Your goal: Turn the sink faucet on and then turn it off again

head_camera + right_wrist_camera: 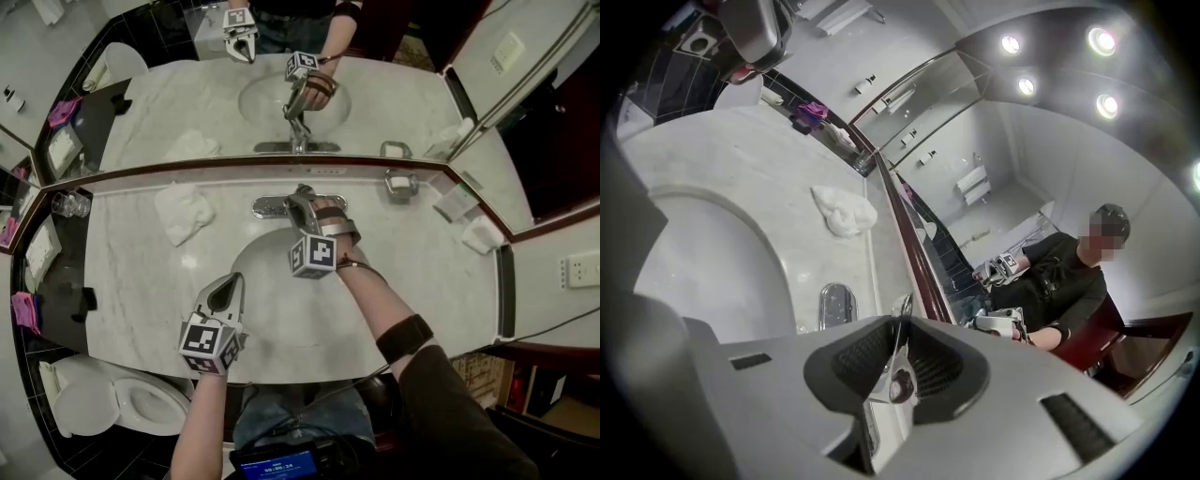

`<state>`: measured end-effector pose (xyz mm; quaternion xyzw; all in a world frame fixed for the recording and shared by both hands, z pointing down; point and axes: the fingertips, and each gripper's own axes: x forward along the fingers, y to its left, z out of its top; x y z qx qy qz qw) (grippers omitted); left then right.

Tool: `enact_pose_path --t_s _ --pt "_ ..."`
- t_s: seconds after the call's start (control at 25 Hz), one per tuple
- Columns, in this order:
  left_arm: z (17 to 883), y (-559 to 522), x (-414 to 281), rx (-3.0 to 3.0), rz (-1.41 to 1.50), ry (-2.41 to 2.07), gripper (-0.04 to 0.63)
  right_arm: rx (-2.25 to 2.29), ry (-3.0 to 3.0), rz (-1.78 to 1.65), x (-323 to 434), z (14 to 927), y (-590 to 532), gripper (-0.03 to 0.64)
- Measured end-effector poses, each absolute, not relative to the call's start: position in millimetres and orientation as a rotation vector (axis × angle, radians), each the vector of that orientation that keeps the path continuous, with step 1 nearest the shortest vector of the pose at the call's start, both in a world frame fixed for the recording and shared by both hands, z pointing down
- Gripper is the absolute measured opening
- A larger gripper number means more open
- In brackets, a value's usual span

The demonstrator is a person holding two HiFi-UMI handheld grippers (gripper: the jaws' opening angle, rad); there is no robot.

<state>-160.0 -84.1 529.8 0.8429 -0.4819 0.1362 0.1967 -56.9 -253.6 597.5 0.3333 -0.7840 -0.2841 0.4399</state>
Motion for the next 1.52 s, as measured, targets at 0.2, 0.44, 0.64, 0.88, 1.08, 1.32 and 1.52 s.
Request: enact_pose_path --t_s 0.2,0.44,0.64,0.88,1.08,1.32,1.52 --pt "532.0 -86.5 -161.3 2.361 0.379 -1.347 0.0 0.812 -1.942 -0.751 -58.1 597.5 -252.3 0.075" --pt "537.4 -89.7 -161.8 2.348 0.377 -1.347 0.0 0.776 -1.922 -0.82 -60.4 599.7 -249.1 0.078" --pt "541.4 -92.3 -159.7 2.35 0.373 -1.337 0.0 0.725 -1.889 -0.899 -66.8 604.8 -241.7 0.075" --pt "544.0 -95.9 -160.6 2.345 0.371 -1.335 0.0 0.658 -1.832 -0.997 -72.8 616.6 -231.9 0.071" --pt "546.4 -97.4 -158.7 2.336 0.365 -1.33 0.0 0.638 -1.799 -1.036 -72.2 625.0 -228.7 0.072" --pt "549.5 -97.1 -161.3 2.327 0.358 -1.334 0.0 0.65 -1.776 -1.065 -72.0 624.4 -229.6 0.071" --pt "547.5 -96.8 -162.1 2.326 0.345 -1.343 0.0 0.657 -1.765 -1.051 -70.3 627.8 -229.6 0.071"
